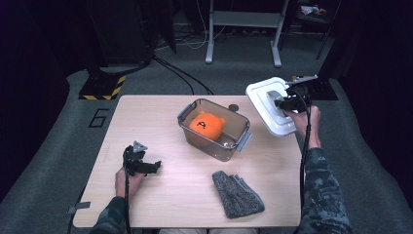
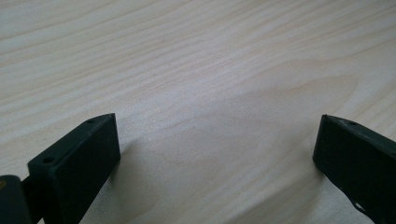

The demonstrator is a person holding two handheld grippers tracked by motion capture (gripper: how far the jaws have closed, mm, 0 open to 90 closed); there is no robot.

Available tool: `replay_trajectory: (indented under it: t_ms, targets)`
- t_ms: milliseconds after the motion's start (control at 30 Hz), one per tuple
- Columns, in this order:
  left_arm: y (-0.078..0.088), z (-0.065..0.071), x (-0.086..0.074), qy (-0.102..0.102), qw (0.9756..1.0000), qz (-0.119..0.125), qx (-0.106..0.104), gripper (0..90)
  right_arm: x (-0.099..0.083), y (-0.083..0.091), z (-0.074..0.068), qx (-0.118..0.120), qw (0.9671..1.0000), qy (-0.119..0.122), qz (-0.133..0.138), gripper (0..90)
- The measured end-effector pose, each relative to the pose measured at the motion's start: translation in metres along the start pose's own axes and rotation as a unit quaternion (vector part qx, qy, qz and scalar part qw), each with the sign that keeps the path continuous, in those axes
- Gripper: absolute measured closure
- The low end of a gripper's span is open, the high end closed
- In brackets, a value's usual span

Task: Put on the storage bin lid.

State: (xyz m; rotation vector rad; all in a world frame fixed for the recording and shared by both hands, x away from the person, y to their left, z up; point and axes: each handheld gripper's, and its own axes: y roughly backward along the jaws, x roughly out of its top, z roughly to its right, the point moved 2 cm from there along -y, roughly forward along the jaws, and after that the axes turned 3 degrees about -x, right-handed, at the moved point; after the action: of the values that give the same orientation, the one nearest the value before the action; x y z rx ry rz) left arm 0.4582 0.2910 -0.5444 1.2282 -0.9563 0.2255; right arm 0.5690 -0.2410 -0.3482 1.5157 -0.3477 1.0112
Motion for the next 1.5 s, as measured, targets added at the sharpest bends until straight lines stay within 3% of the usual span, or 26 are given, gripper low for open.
replay_trajectory:
  t_ms: [600, 933, 967, 1033, 1100, 1400, 1500]
  targets:
    - [0.0, 0.0, 0.0, 0.0, 1.0, 0.0, 0.0, 0.2, 0.024, 0.008, -0.037, 0.054, 0.9978, 0.037, 0.013, 67.0]
    - [0.001, -0.001, 0.0, -0.006, 1.0, -0.006, -0.002, 0.2, 0.035, 0.008, -0.062, 0.09, 0.9936, 0.066, 0.018, 67.0]
    - [0.001, -0.001, 0.0, -0.006, 1.0, -0.006, -0.001, 0.2, 0.037, 0.007, -0.065, 0.097, 0.9919, 0.079, 0.023, 67.0]
    - [0.001, -0.001, 0.0, -0.006, 1.0, -0.006, -0.001, 0.2, 0.038, 0.008, -0.067, 0.097, 0.9924, 0.072, 0.021, 67.0]
    - [0.001, -0.001, 0.0, -0.006, 1.0, -0.006, -0.001, 0.2, 0.04, 0.007, -0.072, 0.103, 0.9904, 0.09, 0.021, 67.0]
    - [0.001, -0.001, 0.0, -0.007, 1.0, -0.007, -0.001, 0.2, 0.043, 0.005, -0.089, 0.118, 0.988, 0.098, 0.018, 67.0]
    - [0.001, -0.001, 0.0, -0.007, 1.0, -0.007, -0.001, 0.3, 0.045, 0.004, -0.096, 0.127, 0.9856, 0.11, 0.02, 67.0]
